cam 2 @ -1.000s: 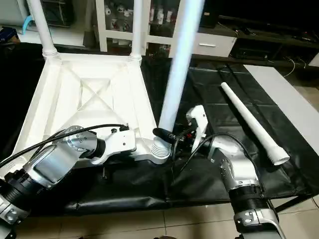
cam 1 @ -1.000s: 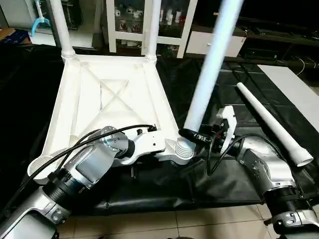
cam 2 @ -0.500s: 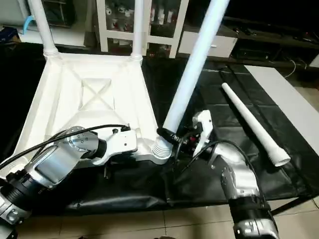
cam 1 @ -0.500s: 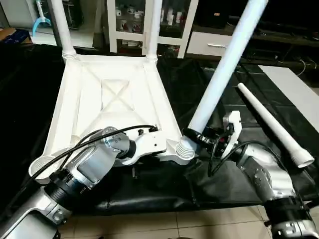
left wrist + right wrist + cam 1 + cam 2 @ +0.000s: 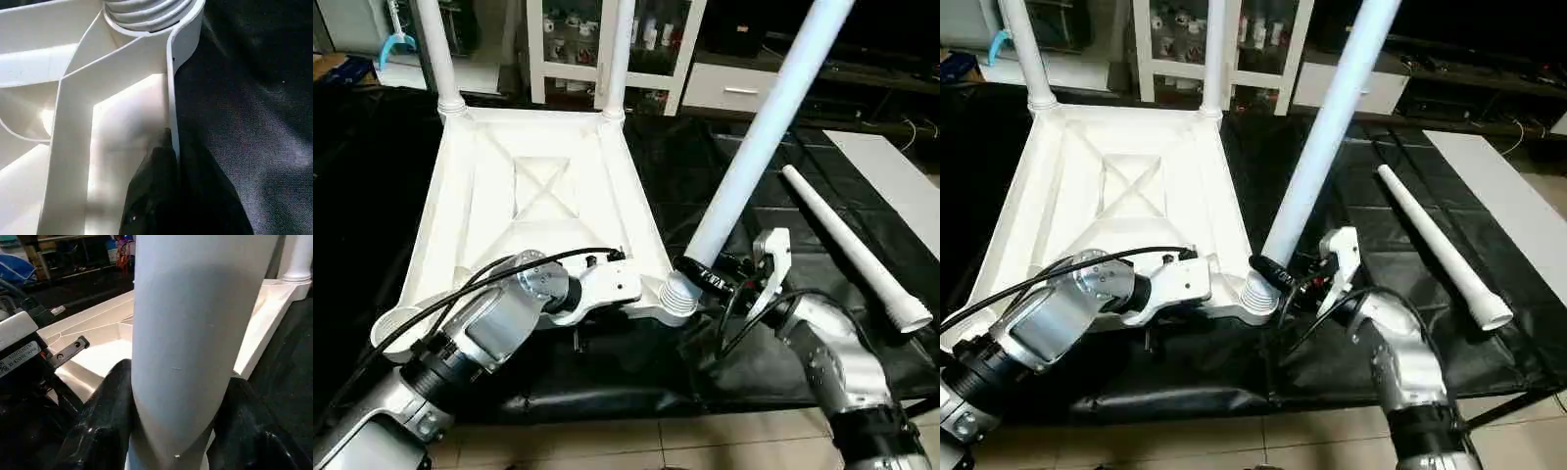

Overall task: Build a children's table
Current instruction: Insert table leg to table base

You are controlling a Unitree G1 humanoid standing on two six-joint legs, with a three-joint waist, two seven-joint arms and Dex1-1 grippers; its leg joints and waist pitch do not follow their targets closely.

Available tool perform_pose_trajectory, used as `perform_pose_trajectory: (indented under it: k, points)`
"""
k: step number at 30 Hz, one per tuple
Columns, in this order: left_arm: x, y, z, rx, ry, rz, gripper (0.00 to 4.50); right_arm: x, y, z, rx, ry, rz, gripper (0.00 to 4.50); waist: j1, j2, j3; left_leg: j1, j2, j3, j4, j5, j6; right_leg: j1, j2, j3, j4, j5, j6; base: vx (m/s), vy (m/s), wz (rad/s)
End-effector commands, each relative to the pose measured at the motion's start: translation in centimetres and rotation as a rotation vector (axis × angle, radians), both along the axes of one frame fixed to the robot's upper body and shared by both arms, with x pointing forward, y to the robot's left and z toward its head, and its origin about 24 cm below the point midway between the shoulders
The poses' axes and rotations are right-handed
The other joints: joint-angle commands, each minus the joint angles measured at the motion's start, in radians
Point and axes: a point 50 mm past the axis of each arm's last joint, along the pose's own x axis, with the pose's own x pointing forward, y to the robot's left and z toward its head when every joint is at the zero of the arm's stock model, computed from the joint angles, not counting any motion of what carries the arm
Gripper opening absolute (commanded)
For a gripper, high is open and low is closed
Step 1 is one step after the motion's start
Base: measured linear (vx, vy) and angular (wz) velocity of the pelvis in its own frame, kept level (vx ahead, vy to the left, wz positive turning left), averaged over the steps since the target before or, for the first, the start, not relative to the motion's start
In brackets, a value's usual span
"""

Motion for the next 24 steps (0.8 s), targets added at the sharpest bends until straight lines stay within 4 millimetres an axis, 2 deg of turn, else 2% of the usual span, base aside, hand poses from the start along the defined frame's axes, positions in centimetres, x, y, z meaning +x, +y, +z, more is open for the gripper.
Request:
perform_pose_trajectory:
  k: [1, 12, 20, 24]
  points:
    - [-0.5, -0.2, -0.6, 0.028, 0.016, -0.031, 0.0, -0.9, -2.1, -2.9, -0.154, 0.109, -0.115, 1.84, -0.007, 0.02, -0.042, 0.014, 0.01, -0.003, -0.084, -0.425, -0.027, 0.017, -0.04, 0.026, -0.087, -0.441, -0.134, 0.0, 0.0, 0.0]
    - [-0.5, -0.2, -0.6, 0.03, 0.015, -0.027, 0.0, -2.2, -1.1, -3.9, -0.2, 0.123, -0.037, 1.84, -0.014, 0.02, -0.038, 0.014, 0.008, -0.009, -0.085, -0.482, -0.028, 0.01, -0.04, 0.025, -0.099, -0.521, -0.103, 0.0, 0.0, 0.0]
    - [-0.5, -0.2, -0.6, 0.03, 0.012, -0.026, 0.0, -3.1, -0.8, -5.0, -0.245, 0.191, 0.035, 1.84, -0.016, 0.022, -0.041, 0.014, 0.01, -0.008, -0.089, -0.47, -0.031, 0.012, -0.036, 0.026, -0.094, -0.453, -0.118, 0.0, 0.0, 0.0]
    - [-0.5, -0.2, -0.6, 0.028, 0.012, -0.024, 0.0, -3.2, -0.8, -5.1, -0.244, 0.19, 0.028, 1.84, -0.018, 0.019, -0.043, 0.016, 0.011, -0.008, -0.092, -0.478, -0.034, 0.015, -0.036, 0.024, -0.095, -0.428, -0.124, 0.0, 0.0, 0.0]
